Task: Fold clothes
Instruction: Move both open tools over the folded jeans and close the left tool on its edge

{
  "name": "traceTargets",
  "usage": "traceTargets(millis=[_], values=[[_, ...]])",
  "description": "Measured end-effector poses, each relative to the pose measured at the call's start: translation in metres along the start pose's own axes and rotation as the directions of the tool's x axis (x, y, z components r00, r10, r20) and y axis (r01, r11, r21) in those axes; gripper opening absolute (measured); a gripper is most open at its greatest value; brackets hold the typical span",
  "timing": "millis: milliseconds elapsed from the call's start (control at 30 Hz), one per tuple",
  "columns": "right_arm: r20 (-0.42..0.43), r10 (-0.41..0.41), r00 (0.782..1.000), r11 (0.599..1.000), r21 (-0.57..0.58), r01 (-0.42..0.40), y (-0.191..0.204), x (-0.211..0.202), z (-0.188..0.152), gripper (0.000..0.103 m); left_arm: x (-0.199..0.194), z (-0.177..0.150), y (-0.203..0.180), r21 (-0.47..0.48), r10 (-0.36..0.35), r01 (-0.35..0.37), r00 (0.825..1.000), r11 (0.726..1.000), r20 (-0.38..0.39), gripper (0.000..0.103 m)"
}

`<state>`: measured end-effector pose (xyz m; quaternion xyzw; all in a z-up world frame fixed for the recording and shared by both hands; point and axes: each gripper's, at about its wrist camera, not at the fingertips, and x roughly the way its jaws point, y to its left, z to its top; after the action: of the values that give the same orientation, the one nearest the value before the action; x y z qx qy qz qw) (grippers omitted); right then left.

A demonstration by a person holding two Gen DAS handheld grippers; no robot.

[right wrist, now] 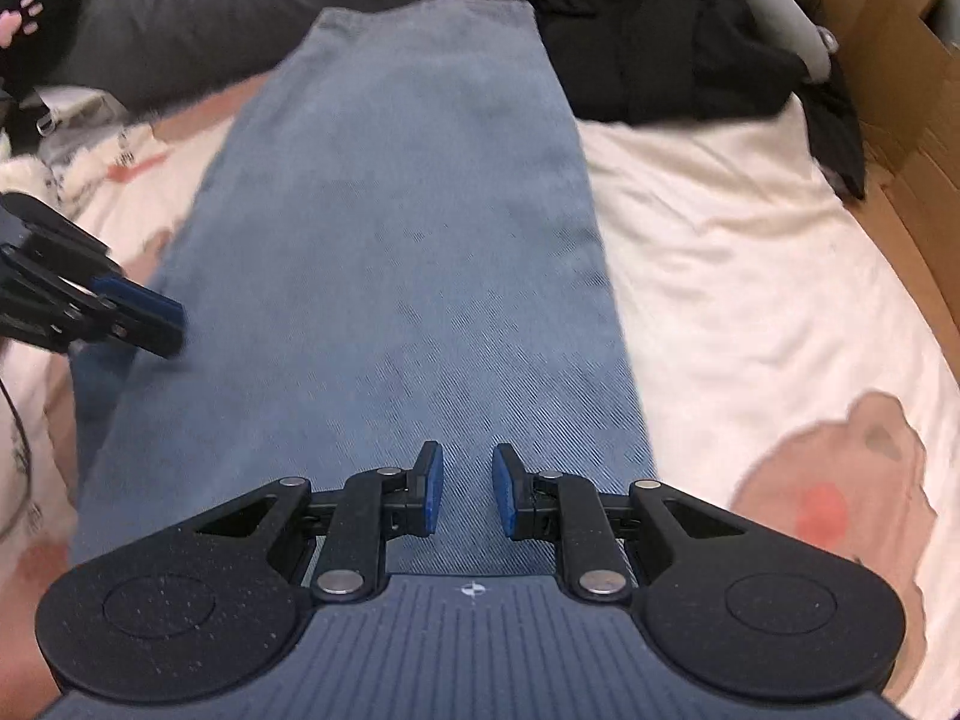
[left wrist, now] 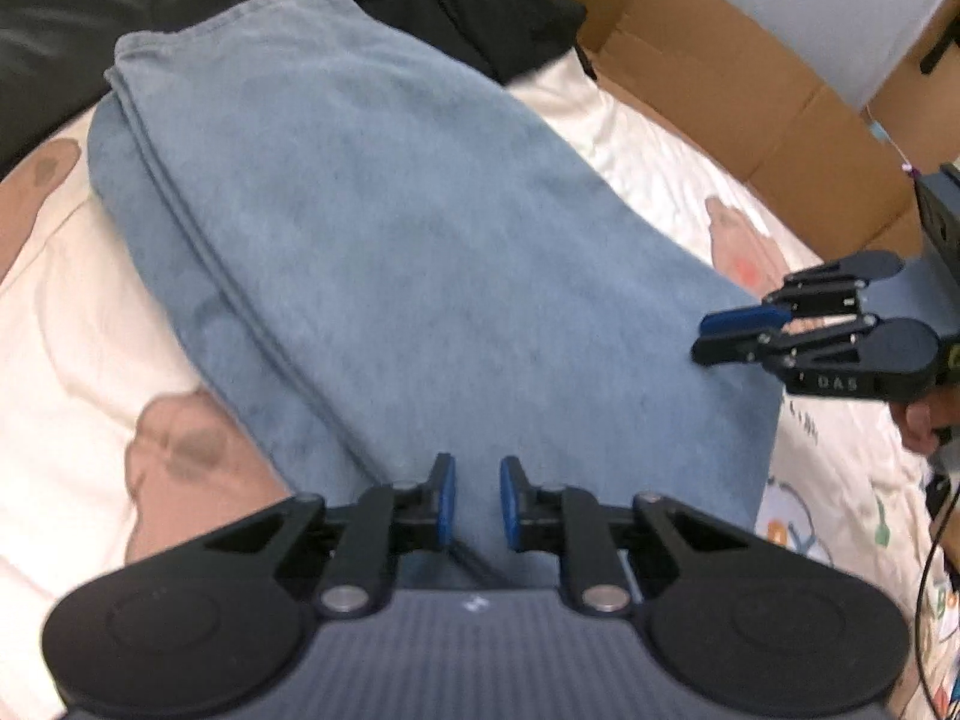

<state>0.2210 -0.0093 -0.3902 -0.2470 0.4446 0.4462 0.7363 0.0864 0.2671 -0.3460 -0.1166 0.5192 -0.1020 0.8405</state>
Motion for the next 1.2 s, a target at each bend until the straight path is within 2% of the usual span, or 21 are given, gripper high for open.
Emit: traceTargets(millis=[133,300,467,533,633,733,833,1033,1200], values=[[-0.027,-0.042,0.999,0.999,-0.011,0.041,-0.011,-0.005,-0.017,0.024,-0.001,-0.014,0.004,0.005,0.023,-0.023,0.999,1.0,-0.045,0.016],[-0.053,-0.068,0.996,0.998,-0.011,0.068,-0.015,-0.016,-0.041,0.024,-0.003,-0.024,0.002,0.033,0.03,-0.028,0.998,0.999,-0.054,0.014],[-0.103,-0.089,0.991,0.994,0.054,0.095,-0.012,-0.025,-0.065,0.025,-0.008,-0.034,0.002,0.039,0.021,-0.017,0.995,0.999,-0.096,0.011],[-0.134,-0.067,0.989,0.99,0.113,0.082,-0.011,-0.028,-0.074,0.025,-0.012,-0.038,0.0,0.032,0.023,-0.02,0.993,0.999,-0.113,0.011],[-0.115,-0.004,0.993,0.978,0.206,0.028,-0.009,-0.037,-0.082,0.025,-0.02,-0.04,0.0,0.009,0.011,-0.01,0.992,1.0,-0.127,0.011],[-0.074,0.045,0.996,0.948,0.317,-0.019,-0.011,-0.041,-0.085,0.025,-0.029,-0.04,0.003,-0.007,0.0,0.0,0.992,1.0,-0.127,0.011],[-0.042,0.043,0.998,0.926,0.378,-0.024,-0.007,-0.042,-0.084,0.025,-0.034,-0.04,0.002,-0.013,0.002,-0.004,0.994,1.0,-0.114,0.011],[0.026,0.004,1.0,0.935,0.354,-0.013,0.02,-0.046,-0.075,0.024,-0.035,-0.035,-0.009,-0.016,-0.031,0.03,0.996,0.999,-0.082,0.011],[0.014,0.019,1.0,0.95,0.312,-0.022,0.032,-0.035,-0.075,0.024,-0.022,-0.022,-0.031,0.014,-0.097,0.098,0.994,0.995,-0.039,0.011]])
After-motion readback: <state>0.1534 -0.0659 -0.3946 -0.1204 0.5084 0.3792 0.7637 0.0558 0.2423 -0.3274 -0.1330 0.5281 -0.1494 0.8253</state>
